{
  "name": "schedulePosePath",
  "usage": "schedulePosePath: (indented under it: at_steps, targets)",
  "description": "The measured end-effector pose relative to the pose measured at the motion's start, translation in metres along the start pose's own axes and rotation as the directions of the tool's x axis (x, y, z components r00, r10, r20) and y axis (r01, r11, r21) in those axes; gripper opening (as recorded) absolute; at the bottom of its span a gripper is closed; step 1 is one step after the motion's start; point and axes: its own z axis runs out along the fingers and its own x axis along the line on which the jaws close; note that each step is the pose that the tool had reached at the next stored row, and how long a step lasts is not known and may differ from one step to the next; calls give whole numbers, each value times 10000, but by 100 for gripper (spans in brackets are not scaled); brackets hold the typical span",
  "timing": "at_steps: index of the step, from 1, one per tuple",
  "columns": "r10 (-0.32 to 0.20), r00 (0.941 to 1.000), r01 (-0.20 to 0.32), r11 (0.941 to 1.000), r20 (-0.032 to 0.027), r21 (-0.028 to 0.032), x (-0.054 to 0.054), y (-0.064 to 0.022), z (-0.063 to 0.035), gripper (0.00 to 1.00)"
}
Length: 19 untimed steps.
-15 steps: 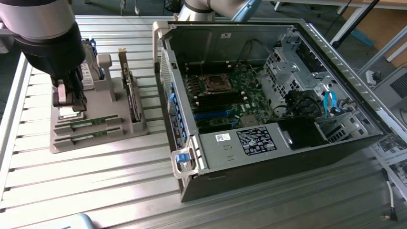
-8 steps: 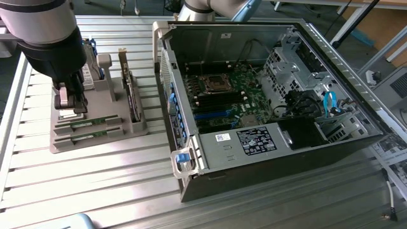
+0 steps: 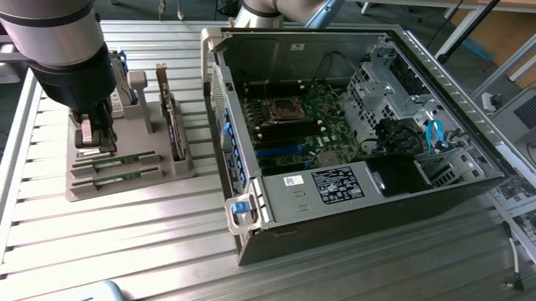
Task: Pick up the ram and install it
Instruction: 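Pick up the ram and move it above insertion slot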
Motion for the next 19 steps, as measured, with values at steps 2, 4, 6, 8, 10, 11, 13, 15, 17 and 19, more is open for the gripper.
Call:
schedulePosePath:
  at_steps: [2, 4, 6, 8, 10, 11, 13, 15, 17, 19]
  targets:
    - [0, 10000, 0, 10000, 1, 1, 0, 0, 21, 24]
    - [0, 10000, 0, 10000, 0, 1, 0, -1, 48, 24]
    - [0, 10000, 0, 10000, 1, 1, 0, -1, 67, 24]
    - [0, 10000, 0, 10000, 1, 1, 0, -1, 88, 24]
    - [0, 10000, 0, 10000, 0, 0, 0, -2, 107, 24]
    - [0, 10000, 0, 10000, 0, 0, 0, -2, 117, 24]
    - [0, 10000, 0, 10000, 0, 0, 0, -2, 138, 24]
    - [0, 10000, 0, 10000, 1, 1, 0, -2, 158, 24]
    - [0, 10000, 0, 10000, 0, 1, 0, -3, 177, 24]
    - [0, 10000, 0, 10000, 1, 1, 0, -3, 198, 24]
